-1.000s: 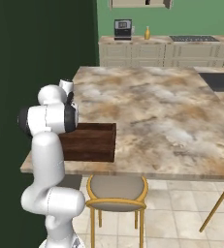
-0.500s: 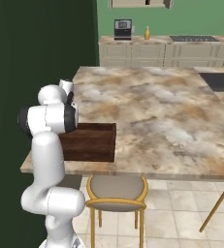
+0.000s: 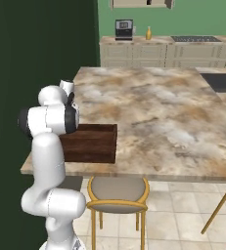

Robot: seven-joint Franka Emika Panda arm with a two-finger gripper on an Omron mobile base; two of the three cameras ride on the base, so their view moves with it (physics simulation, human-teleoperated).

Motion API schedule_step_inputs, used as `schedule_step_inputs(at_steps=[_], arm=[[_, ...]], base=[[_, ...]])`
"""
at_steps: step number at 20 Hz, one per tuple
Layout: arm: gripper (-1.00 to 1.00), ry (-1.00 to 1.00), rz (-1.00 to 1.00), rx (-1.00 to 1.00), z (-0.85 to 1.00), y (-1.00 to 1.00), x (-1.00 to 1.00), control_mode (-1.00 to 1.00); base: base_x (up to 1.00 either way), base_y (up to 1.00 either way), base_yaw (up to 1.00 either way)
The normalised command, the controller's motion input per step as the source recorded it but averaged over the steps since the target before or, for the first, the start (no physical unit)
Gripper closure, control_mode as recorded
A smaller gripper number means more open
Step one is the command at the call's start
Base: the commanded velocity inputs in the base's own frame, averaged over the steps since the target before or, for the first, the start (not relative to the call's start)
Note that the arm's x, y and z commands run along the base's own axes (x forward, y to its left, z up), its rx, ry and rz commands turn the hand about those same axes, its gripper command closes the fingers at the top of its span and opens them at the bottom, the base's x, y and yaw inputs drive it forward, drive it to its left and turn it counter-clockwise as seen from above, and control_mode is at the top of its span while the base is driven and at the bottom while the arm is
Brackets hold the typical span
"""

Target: There is a tray on the dining counter. Grab the cup, mug, and pitcher and place them on the tray. The pitcher may be placed next to the tray if it cannot fit the tray.

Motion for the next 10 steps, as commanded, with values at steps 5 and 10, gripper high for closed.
schedule_step_inputs(at_steps=[5,10], arm=[[-1.0,0.0,0.0,0.0,0.0,0.0,0.0,-1.0],[-1.0,0.0,0.0,0.0,0.05,-0.02,-0.02,-1.0]], base=[[0.0,0.0,0.0],[0.0,0.0,0.0]])
